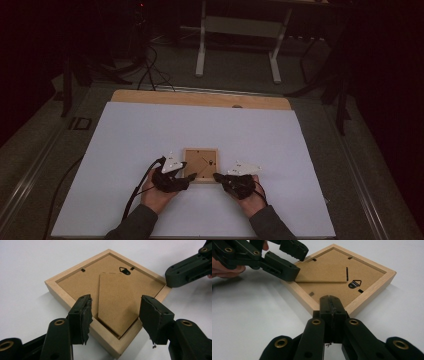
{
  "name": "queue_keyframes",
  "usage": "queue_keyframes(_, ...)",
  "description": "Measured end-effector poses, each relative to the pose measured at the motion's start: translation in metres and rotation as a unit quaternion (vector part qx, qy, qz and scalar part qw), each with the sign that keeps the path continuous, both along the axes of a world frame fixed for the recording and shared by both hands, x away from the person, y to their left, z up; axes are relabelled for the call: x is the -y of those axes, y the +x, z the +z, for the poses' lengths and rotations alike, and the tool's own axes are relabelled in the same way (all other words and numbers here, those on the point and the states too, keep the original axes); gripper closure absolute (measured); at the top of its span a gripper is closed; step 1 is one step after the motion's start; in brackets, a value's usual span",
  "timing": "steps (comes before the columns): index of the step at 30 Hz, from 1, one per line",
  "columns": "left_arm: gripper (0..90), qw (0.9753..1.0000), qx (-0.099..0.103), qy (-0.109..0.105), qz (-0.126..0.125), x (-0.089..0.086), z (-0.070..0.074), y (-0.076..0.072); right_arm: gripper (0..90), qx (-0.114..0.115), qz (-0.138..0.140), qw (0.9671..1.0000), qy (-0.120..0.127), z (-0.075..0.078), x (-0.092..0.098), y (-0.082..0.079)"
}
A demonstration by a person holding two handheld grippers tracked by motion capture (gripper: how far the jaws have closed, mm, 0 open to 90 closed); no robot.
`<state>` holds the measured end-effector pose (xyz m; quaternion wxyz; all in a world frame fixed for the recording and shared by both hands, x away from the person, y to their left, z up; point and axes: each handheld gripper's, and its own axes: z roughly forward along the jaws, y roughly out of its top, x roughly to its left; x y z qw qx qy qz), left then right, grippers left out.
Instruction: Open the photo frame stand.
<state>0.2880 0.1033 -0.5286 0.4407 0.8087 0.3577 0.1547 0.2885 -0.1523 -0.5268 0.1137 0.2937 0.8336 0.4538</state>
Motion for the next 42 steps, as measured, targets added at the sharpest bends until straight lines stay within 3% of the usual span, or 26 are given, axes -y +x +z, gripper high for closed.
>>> queue_keyframes(14, 48.1, 0.9998, -0.011, 0.017, 0.007, 0.013, 0.000, 0.008, 89.7, -0.005, 0.003, 1.0000, 0.007, -0.001, 0.001, 0.001)
queue_keyframes(18, 48.3, 0.9993, -0.001, 0.034, 0.015, 0.018, 0.000, 0.005, 89.7, -0.004, 0.003, 1.0000, 0.006, -0.001, 0.001, 0.001)
queue_keyframes(34, 51.9, 0.9991, -0.006, 0.038, 0.017, 0.020, 0.006, 0.006, 89.8, -0.009, 0.004, 0.9999, 0.007, 0.000, 0.002, 0.002)
queue_keyframes(42, 51.9, 0.9992, 0.005, 0.038, 0.015, 0.021, 0.014, 0.008, 89.9, -0.014, 0.004, 0.9999, 0.007, 0.000, 0.002, 0.003)
